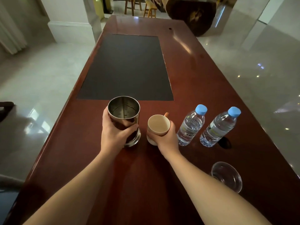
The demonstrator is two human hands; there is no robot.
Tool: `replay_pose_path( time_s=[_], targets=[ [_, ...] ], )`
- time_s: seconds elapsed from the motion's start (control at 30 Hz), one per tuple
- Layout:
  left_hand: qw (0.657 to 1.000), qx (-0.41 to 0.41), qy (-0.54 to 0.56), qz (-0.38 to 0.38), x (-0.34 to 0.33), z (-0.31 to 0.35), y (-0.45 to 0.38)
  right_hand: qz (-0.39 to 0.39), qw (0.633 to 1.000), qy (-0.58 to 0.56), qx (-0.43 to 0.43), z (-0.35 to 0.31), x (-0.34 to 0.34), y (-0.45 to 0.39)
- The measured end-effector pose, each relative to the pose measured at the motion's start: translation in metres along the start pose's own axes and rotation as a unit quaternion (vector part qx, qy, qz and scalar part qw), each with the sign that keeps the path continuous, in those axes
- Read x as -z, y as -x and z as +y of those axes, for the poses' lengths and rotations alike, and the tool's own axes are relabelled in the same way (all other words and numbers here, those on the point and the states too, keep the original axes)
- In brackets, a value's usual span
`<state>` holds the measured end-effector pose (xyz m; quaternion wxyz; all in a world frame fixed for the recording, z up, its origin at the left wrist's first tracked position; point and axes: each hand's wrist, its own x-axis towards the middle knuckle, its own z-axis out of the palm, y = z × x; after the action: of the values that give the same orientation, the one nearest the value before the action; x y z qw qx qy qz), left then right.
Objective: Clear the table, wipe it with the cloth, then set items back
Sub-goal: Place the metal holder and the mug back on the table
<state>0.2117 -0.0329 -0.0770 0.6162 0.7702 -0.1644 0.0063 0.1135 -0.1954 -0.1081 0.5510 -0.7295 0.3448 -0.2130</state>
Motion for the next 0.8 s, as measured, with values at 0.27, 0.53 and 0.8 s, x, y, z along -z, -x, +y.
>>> replay_pose_path(
  time_s=[0.27,0.53,0.8],
  targets=[
    [1.000,0.019,0.003,-0.010,-0.012,-0.002,0.005,-0.011,1.000,-0.002,0.001,0.004,0.006,-0.003],
    [0.999,0.046,0.000,-0.013,-0.017,-0.009,0.016,-0.040,0.999,-0.015,0.000,0.008,0.011,-0.005],
    [0.997,0.065,0.002,-0.043,-0.011,-0.006,0.015,-0.049,0.998,-0.002,-0.028,0.000,0.012,-0.004]
  ],
)
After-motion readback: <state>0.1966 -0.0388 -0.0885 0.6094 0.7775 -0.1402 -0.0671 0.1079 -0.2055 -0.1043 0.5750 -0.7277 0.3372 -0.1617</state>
